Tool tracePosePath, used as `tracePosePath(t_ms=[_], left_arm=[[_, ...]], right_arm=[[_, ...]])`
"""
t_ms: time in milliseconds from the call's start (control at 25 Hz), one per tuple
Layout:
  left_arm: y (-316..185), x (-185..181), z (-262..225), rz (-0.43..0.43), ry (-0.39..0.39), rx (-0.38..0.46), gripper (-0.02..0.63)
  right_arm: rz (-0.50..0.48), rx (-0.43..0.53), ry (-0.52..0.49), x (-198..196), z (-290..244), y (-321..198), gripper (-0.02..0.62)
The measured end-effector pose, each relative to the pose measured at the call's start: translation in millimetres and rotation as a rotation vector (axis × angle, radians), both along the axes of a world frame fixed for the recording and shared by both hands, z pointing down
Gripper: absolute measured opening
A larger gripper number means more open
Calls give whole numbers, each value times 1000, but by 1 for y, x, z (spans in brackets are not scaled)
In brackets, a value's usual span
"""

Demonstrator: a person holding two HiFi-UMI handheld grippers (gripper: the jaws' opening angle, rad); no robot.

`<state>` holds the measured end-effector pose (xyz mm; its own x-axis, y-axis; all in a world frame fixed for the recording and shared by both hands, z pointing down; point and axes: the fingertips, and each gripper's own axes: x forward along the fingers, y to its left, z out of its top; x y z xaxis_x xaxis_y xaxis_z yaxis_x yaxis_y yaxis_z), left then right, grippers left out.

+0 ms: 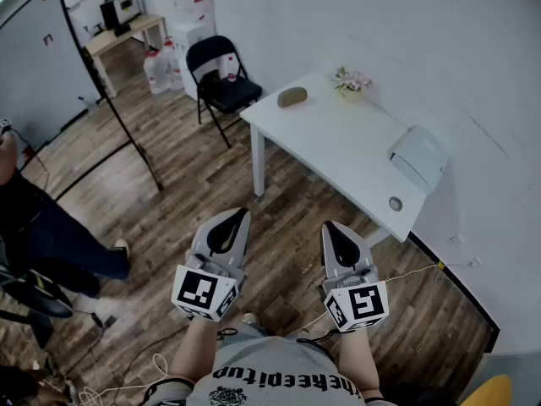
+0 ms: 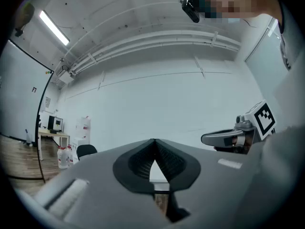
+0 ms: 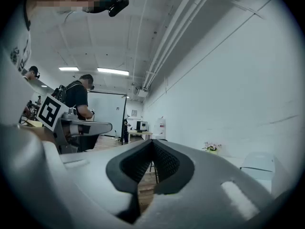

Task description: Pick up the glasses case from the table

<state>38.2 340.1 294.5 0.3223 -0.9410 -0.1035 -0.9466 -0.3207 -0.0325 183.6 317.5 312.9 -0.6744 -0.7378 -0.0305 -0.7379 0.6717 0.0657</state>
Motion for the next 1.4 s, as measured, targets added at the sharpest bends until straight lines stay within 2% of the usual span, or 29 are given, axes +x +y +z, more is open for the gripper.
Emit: tracePosePath(t_ms=[520,1040,1400], left_arm=[[-7,-26,2,4,9,-5,20],[-25,-75,7,44,-7,12,20],[-50,-90,13,47,22,6,20]], right_arm=[[16,-2,3,-24,2,-5,2],[76,10,-28,-68,2,-19,3],[100,-6,-27,-74,4,-45,3]])
